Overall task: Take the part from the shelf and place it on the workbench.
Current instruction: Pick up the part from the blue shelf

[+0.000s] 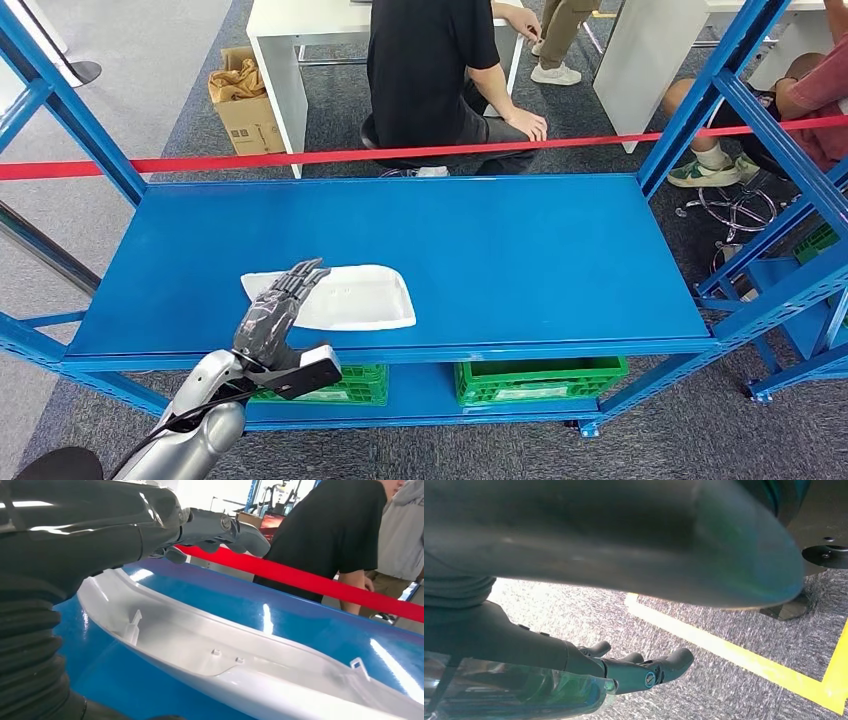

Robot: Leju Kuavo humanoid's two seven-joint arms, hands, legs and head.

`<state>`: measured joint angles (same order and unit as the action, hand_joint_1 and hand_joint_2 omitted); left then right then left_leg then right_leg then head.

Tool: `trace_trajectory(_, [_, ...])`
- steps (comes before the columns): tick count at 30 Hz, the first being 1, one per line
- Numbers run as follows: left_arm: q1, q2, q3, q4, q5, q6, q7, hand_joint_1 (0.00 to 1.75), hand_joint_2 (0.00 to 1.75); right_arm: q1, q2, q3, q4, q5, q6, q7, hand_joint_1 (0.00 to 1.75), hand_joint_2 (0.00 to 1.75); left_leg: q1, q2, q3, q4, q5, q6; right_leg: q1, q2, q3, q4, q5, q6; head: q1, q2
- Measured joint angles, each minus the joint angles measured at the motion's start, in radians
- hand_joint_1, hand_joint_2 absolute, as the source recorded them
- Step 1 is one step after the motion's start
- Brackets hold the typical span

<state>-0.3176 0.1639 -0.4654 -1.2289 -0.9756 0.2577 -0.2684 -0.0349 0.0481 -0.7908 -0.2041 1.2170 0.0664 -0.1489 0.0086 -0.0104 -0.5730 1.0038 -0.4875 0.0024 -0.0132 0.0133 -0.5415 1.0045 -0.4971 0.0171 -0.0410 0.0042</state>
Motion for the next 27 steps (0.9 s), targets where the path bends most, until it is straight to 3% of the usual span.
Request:
trace_trajectory(11, [-0.032, 0.001, -0.001, 0.072, 0.000, -0.002, 0.009, 0.00, 1.75, 0.000, 0.000, 0.000, 0.000, 0.015, 0.001, -0.011, 0.00, 0.00, 0.000, 0.000, 0.000, 0.000, 0.000, 0.000, 0.000, 0.000, 0.000, 0.000, 0.000, 0.000, 0.000, 0.000])
trace_trajectory(27, [-0.194, -0.039, -0.015, 0.304, -0.007, 0.023, -0.006, 0.00, 1.75, -0.005, 0.002, 0.000, 0.000, 0.030, 0.004, -0.019, 0.00, 0.00, 0.000, 0.000, 0.002, 0.000, 0.000, 0.000, 0.000, 0.000, 0.002, 0.000, 0.000, 0.000, 0.000, 0.000])
